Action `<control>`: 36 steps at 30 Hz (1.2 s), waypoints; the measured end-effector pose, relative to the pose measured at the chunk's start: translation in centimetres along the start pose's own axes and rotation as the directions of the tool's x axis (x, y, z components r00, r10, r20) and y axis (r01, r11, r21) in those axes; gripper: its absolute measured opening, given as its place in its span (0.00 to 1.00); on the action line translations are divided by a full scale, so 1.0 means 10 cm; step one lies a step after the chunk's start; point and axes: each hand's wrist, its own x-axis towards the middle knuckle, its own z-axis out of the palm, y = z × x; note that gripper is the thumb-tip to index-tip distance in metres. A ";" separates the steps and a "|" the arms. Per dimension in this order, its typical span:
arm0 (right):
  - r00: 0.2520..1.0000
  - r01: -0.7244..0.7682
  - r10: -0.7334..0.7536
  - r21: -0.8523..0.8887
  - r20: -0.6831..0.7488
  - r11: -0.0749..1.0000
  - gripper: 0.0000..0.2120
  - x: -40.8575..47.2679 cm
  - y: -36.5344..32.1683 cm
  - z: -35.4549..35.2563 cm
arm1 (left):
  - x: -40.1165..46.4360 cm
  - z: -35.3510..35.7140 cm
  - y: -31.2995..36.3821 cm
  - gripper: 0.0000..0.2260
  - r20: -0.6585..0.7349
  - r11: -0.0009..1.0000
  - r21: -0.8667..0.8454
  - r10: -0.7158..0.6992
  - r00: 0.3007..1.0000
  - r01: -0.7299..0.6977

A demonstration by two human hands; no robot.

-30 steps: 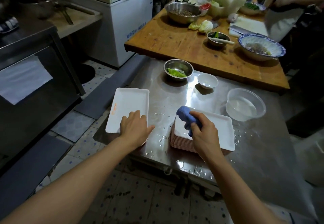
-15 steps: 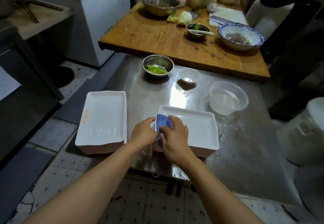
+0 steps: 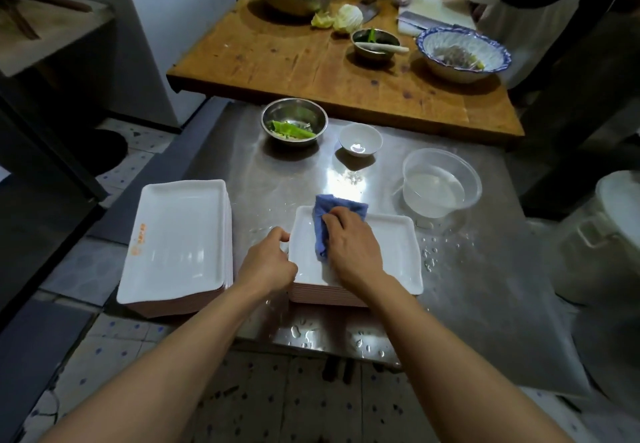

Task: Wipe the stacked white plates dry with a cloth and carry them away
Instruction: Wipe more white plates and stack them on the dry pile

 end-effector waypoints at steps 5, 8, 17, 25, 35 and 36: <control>0.971 -0.241 0.240 -0.111 -0.022 0.964 0.14 -0.24 0.62 -0.24 | 0.01 0.01 0.00 0.19 0.014 1.000 0.013 -0.005 1.000 0.005; 0.974 -0.223 0.227 -0.180 0.005 0.958 0.13 -0.32 0.72 -0.33 | -0.01 0.02 0.01 0.19 -0.014 1.000 0.016 0.004 1.000 -0.003; 0.975 -0.155 0.161 -0.054 0.150 0.986 0.09 -0.91 0.51 -0.49 | -0.07 0.04 0.03 0.20 -0.057 0.999 -0.029 0.013 0.998 -0.015; 0.976 -0.036 -0.017 0.235 0.219 0.971 0.20 -0.74 -0.35 -0.20 | -0.10 0.01 -0.06 0.19 0.063 0.933 -0.359 -0.011 0.998 0.033; 0.976 -0.151 0.081 0.364 0.203 0.919 0.20 -0.46 -0.46 -0.07 | -0.05 0.01 -0.10 0.19 0.044 0.957 -0.286 0.054 0.998 -0.039; 0.971 -0.168 0.093 0.351 0.220 0.921 0.22 -0.40 -0.44 -0.07 | -0.05 0.01 -0.09 0.18 0.026 0.966 -0.252 0.065 0.998 -0.056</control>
